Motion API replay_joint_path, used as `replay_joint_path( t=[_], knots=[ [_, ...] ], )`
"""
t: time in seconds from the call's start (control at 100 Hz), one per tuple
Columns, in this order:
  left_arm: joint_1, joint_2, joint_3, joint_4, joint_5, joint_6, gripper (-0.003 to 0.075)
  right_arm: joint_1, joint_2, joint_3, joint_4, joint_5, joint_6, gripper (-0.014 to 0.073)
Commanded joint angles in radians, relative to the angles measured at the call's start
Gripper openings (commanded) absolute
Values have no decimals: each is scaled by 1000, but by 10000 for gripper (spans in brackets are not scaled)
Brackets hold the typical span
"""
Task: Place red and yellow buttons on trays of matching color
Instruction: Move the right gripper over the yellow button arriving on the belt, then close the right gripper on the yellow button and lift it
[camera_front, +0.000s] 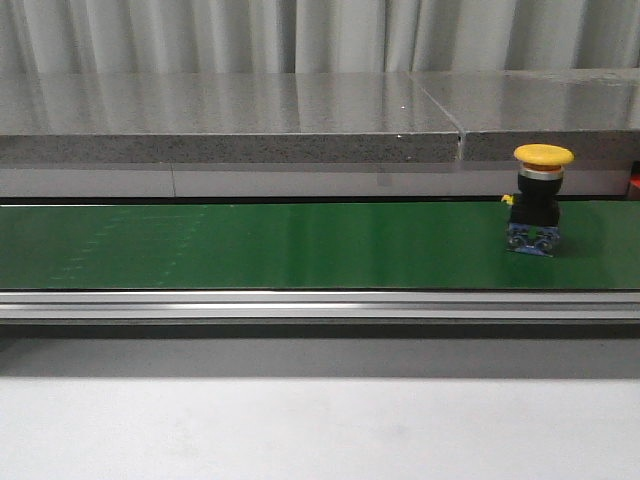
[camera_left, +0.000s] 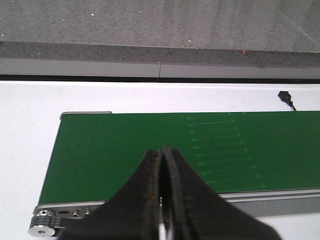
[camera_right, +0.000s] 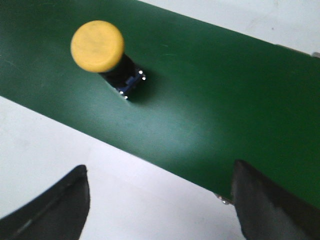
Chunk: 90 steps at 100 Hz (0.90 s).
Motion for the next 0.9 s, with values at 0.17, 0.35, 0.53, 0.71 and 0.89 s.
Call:
replay_joint_path(
  t=[0.17,0.35,0.53,0.71,0.89],
  knots=[
    [-7,3,-28,-16,-74,0,-19,115,70,-21,7,-169,-13,580],
    [-7,3,-28,-16,-74,0,-19,156,152,-22,9,-231,-13,580],
    [-7,3,-28,-16,-74,0,-19,181,205,-23,17,-317,-13,580],
    [-7,3,-28,-16,-74,0,-19,184,235,-23,17,-384,-13,580],
    [-7,3,-28,-16,-74,0,-19,184,240,-23,17,-421,-13,470]
  ],
)
